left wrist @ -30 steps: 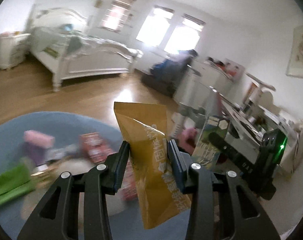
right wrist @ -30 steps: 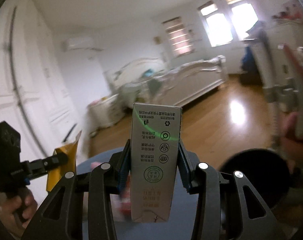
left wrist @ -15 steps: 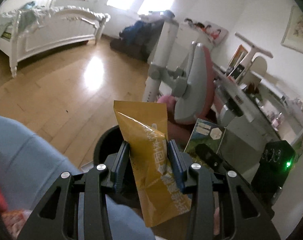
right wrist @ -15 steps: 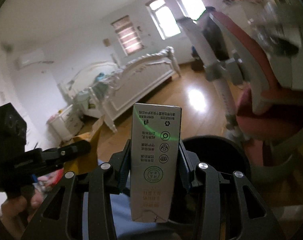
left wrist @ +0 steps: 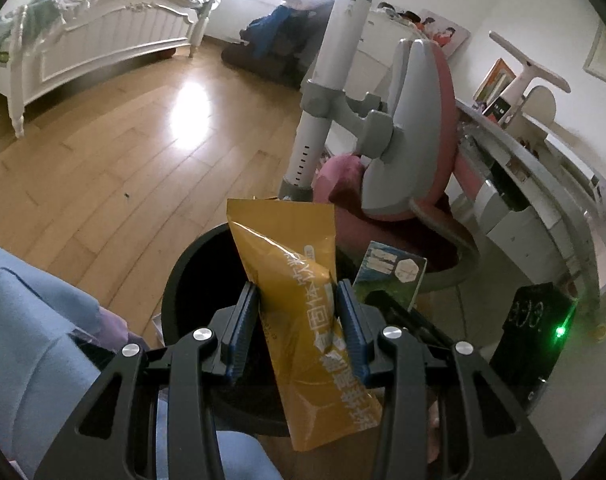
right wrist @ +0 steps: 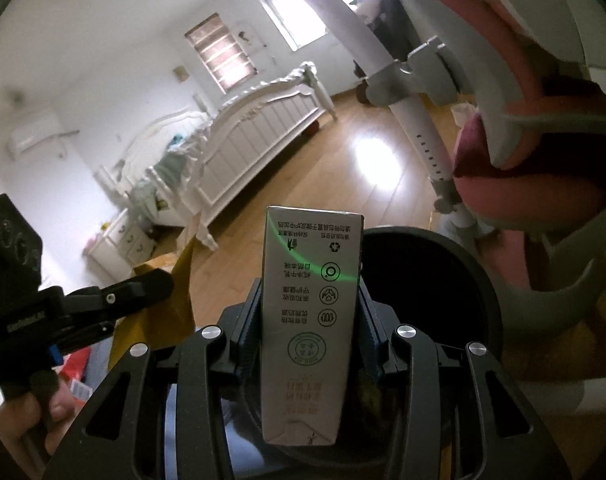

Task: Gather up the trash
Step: 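Carry the yellow bag and white carton over the black bin and release, then grasp the green packet with the left tool while the right tool grasps the pink hair roller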

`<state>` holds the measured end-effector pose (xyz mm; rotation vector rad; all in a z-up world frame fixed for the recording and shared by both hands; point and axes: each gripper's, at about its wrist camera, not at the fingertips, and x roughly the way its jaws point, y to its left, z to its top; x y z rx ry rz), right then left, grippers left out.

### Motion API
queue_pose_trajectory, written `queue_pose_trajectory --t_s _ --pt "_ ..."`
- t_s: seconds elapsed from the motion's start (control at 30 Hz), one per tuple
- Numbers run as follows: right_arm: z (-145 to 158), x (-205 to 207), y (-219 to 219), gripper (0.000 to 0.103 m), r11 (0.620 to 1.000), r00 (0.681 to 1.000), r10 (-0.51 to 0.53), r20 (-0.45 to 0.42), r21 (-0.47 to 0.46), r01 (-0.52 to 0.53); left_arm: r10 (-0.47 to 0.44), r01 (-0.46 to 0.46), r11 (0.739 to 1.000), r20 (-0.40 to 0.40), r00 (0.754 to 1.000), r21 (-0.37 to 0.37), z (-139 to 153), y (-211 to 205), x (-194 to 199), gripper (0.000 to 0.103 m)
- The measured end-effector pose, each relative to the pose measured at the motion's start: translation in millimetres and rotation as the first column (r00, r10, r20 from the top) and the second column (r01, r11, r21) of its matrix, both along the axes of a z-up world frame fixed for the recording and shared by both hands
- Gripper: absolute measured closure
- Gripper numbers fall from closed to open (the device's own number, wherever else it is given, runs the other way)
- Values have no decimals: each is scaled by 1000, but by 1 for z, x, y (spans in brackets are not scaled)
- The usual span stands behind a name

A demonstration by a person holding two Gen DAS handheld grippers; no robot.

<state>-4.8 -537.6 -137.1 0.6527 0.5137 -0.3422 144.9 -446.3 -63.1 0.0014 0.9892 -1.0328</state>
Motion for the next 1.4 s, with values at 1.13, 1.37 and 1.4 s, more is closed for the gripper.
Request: queue_pose_trajectory --t_s 1.13,1.37,1.4 --pt "125 96 275 21 800 803 594 -50 -70 -596 356 -379 925 280 892 33 100 371 -46 16" --pt "148 168 381 21 544 551 807 -211 -97 -834 200 -313 900 353 914 303 43 428 -25 16" --pt "150 178 393 21 515 523 820 -231 -99 -851 165 -287 903 358 919 320 38 431 -23 16"
